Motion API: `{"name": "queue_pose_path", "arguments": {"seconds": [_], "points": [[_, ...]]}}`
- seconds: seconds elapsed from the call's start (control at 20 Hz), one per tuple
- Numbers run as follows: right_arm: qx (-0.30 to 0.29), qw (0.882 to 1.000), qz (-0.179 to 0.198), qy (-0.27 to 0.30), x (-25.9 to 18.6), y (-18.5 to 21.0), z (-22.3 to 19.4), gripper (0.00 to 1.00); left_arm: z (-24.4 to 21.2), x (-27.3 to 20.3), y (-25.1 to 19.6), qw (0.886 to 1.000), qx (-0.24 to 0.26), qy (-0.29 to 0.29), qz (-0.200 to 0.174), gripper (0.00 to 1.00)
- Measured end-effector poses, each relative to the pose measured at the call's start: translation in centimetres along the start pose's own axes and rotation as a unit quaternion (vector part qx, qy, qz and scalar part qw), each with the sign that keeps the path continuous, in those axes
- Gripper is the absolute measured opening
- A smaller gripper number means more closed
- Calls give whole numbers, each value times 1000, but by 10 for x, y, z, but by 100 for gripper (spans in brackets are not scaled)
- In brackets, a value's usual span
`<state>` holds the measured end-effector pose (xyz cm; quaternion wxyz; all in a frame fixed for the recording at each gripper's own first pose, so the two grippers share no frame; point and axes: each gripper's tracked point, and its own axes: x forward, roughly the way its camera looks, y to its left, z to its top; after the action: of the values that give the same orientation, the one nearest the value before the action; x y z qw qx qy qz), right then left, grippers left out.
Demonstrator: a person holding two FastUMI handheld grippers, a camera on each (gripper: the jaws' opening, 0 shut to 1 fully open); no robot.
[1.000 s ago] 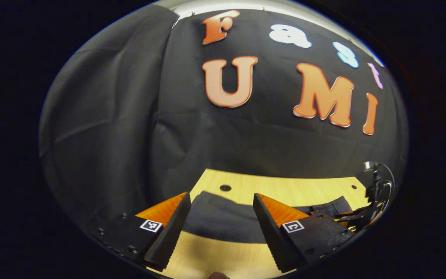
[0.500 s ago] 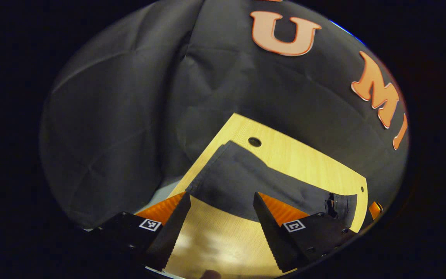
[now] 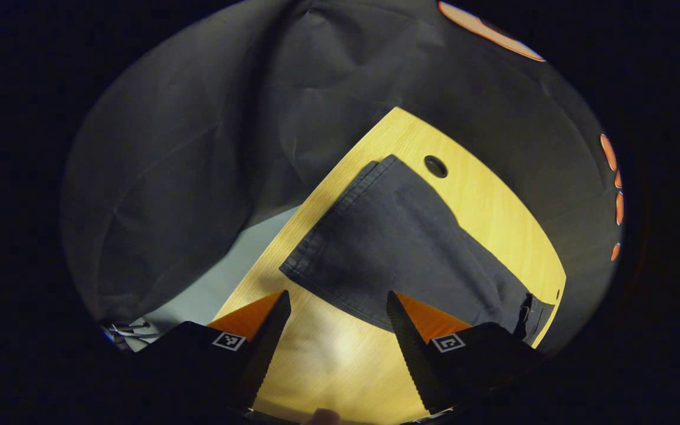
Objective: Grasp the waist and the cuffs of the jeans and fold them to make the two legs overlap; first hold the waist and fold one-third of the jeans toward the cuffs, then hold the cuffs and fold the remaining one-third in the same direction to finish folding.
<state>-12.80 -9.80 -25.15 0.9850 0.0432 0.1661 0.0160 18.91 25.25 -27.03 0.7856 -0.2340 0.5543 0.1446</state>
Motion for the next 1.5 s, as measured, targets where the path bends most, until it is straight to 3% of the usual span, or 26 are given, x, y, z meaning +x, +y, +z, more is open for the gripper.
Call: {"name": "queue_pose_path", "arguments": {"seconds": [0.4,0.6,0.8,0.85,0.9,1.0,1.1,1.2,1.25,1.5], "points": [[-1,999,-32,-8,-17,-27,12,96,-4,44,13,996,-41,48,60,98],[1,1000,-29,-7,-20,-26,12,97,1,46,16,995,-31,36,93,96],[-2,1000,-21,-3,-25,-22,5,97,9,47,9,996,-21,17,88,96],[-1,1000,-20,-3,-25,-23,3,96,9,53,4,997,-3,5,72,88],[2,1000,-17,-2,-25,-25,0,97,10,55,-5,999,7,-15,45,64],[11,1000,-6,4,-21,-27,-3,97,14,60,-13,998,39,-32,28,17],[5,1000,7,5,-16,-29,0,97,8,54,-9,999,25,-37,15,8],[-10,1000,11,0,-11,-34,7,100,19,52,-15,997,-3,-70,-10,8],[-10,1000,16,-2,-9,-36,11,97,21,50,-18,996,-1,-84,-16,8],[-14,999,39,-11,3,-41,24,97,18,4,-40,985,54,-159,-42,8]]}}
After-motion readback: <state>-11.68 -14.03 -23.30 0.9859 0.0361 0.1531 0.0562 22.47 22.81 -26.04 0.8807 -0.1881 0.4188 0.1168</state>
